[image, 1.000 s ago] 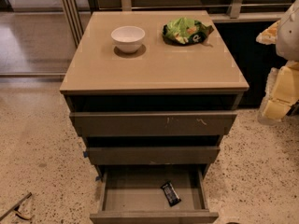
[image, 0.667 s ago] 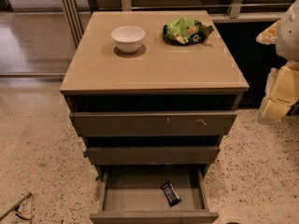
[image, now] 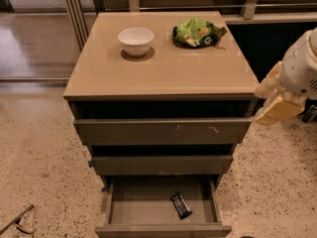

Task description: Pick rxbar blueberry from bottom drawer and place on counter

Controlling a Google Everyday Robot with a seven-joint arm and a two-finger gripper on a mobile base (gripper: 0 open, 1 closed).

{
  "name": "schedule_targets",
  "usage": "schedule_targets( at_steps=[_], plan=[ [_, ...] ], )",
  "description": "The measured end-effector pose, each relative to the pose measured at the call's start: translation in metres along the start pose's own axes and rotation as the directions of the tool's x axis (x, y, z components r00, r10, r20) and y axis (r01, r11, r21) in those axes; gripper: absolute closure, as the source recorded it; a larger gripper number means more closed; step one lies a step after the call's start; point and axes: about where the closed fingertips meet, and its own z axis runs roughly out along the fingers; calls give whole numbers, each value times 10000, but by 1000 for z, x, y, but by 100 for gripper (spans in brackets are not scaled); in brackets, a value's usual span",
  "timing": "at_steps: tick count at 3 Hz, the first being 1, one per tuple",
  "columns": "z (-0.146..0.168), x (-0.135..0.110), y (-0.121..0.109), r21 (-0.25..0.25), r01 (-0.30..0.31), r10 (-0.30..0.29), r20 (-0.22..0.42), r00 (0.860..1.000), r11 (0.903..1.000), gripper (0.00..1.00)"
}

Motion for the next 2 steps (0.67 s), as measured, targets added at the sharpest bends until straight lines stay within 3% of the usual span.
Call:
schedule_targets(
  at_steps=[1,2],
  plan=[
    [94,22,26,-1162,-701,833,1127,9901,9908,75],
    [165,35,43,-2002,-1074,1478,1994,9687,9739,98]
  ],
)
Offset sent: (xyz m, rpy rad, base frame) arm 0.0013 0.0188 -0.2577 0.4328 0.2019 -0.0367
